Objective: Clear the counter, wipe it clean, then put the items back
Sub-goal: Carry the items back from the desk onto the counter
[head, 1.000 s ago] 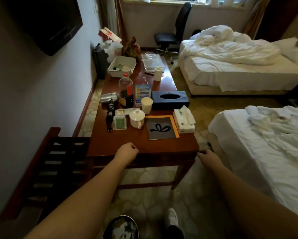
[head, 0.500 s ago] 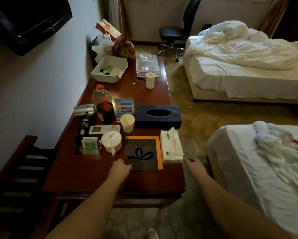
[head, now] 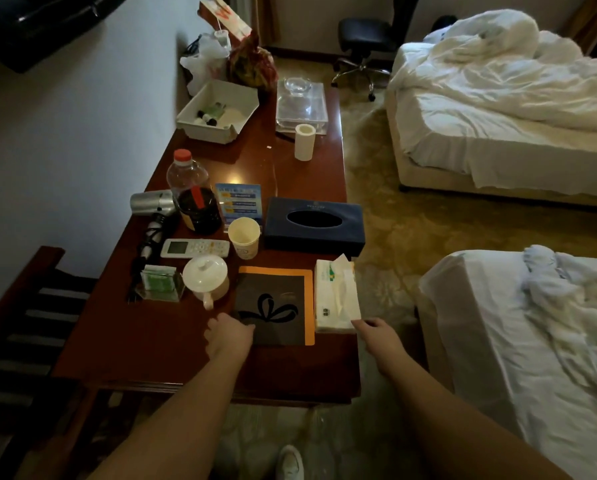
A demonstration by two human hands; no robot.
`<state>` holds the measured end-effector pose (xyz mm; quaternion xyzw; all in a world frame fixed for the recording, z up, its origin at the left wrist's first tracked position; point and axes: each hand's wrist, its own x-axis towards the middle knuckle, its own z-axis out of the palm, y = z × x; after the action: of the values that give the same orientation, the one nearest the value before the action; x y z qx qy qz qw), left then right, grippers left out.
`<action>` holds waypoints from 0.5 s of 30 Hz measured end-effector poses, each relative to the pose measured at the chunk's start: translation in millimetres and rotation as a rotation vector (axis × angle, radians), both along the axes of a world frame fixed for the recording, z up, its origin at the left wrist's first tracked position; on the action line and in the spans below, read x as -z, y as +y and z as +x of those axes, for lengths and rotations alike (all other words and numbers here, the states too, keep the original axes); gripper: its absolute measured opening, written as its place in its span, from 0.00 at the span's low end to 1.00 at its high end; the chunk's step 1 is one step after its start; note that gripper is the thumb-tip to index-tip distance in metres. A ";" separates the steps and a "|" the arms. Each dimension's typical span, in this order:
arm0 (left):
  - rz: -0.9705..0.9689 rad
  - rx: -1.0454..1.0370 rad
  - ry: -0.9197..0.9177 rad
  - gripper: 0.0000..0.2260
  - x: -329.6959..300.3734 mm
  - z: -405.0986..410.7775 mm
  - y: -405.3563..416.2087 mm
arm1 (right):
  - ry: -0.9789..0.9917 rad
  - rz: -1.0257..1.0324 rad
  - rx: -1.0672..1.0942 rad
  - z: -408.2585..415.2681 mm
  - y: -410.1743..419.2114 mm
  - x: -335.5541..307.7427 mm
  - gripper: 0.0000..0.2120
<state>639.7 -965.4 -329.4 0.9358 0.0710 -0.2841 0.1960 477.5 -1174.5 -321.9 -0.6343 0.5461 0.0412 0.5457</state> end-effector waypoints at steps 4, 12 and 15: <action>0.000 -0.068 0.049 0.29 3.6 1.3 -1.6 | 0.028 -0.001 0.004 3.4 0.7 6.2 0.17; -0.290 -0.156 0.181 0.22 -1.6 -9.6 -0.5 | -0.089 0.118 0.024 3.4 1.6 4.8 0.07; -0.540 -0.189 0.259 0.15 -4.6 -21.6 5.9 | -0.191 0.310 0.156 -1.4 3.6 5.4 0.06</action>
<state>618.1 -959.6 -324.8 0.7953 0.1038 -0.3901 0.4522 476.1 -1170.9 -327.4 -0.4996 0.5263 0.0219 0.6876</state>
